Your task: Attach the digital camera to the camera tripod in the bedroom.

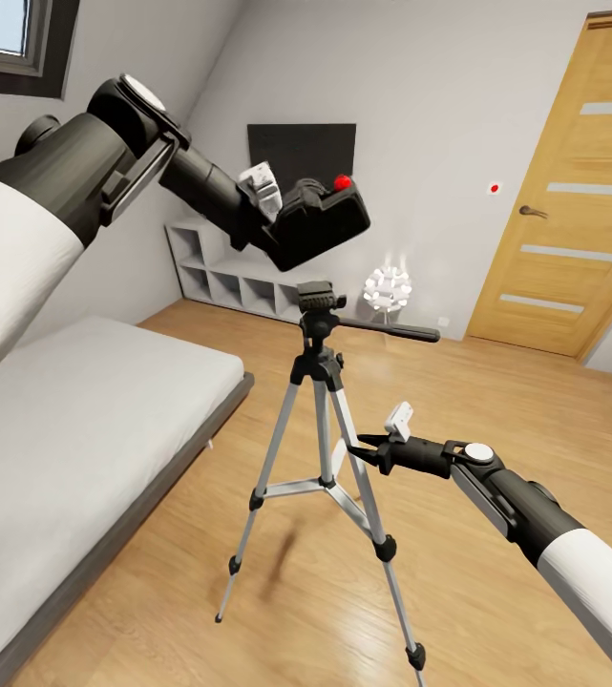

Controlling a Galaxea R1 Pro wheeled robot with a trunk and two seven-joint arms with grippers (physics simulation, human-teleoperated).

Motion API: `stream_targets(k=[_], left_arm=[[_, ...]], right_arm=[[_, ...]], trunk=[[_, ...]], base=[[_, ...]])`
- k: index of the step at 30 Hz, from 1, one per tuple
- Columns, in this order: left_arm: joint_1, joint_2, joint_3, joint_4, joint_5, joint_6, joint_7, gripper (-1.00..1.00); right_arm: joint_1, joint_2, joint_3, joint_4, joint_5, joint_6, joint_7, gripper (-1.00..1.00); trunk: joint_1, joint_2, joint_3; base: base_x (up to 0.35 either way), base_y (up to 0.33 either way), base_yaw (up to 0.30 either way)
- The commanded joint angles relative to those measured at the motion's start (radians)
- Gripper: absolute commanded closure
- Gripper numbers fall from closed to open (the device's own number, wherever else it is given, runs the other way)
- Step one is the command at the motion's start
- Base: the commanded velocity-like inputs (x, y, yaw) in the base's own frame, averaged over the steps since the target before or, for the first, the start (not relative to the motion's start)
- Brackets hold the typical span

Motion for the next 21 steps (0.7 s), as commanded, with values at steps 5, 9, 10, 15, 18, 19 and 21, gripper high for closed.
stream_targets(k=[5, 9, 10, 15, 18, 19, 21], left_arm=[[-0.003, 0.002, -0.006, -0.002, -0.012, 0.177, 0.023, 1.00], [-0.003, -0.002, -0.005, -0.009, -0.036, 0.225, 0.031, 1.00], [-0.003, -0.005, -0.005, -0.010, -0.044, 0.234, 0.032, 1.00], [-0.003, -0.015, -0.005, -0.012, -0.068, 0.240, 0.033, 1.00], [-0.003, -0.017, -0.012, -0.012, -0.105, 0.239, 0.029, 1.00], [-0.003, -0.017, -0.013, -0.013, -0.109, 0.238, 0.028, 1.00], [-0.003, -0.018, -0.015, -0.014, -0.117, 0.237, 0.025, 1.00]], right_arm=[[-0.002, -0.001, 0.005, 0.063, 0.003, 0.006, -0.001, 1.00], [-0.002, -0.001, 0.005, 0.063, 0.004, 0.006, -0.001, 1.00], [-0.002, -0.001, 0.005, 0.063, 0.004, 0.006, -0.001, 1.00], [-0.002, -0.002, 0.005, 0.062, 0.004, 0.006, -0.001, 1.00], [-0.002, -0.002, 0.005, 0.059, 0.005, 0.006, -0.001, 1.00], [-0.002, -0.002, 0.005, 0.059, 0.005, 0.006, -0.001, 1.00], [-0.002, -0.002, 0.005, 0.059, 0.005, 0.006, -0.001, 1.00]], trunk=[[0.001, -0.002, -0.002], [0.001, -0.002, -0.002], [0.001, -0.002, -0.002], [0.001, -0.002, -0.002], [0.001, -0.002, -0.002], [0.001, -0.002, -0.002], [0.001, -0.002, -0.002]], base=[[0.000, 0.000, 0.000], [0.000, 0.000, 0.000], [0.000, 0.000, 0.000], [0.000, 0.000, 0.000], [0.000, 0.000, 0.000], [0.000, 0.000, 0.000], [0.000, 0.000, 0.000]])
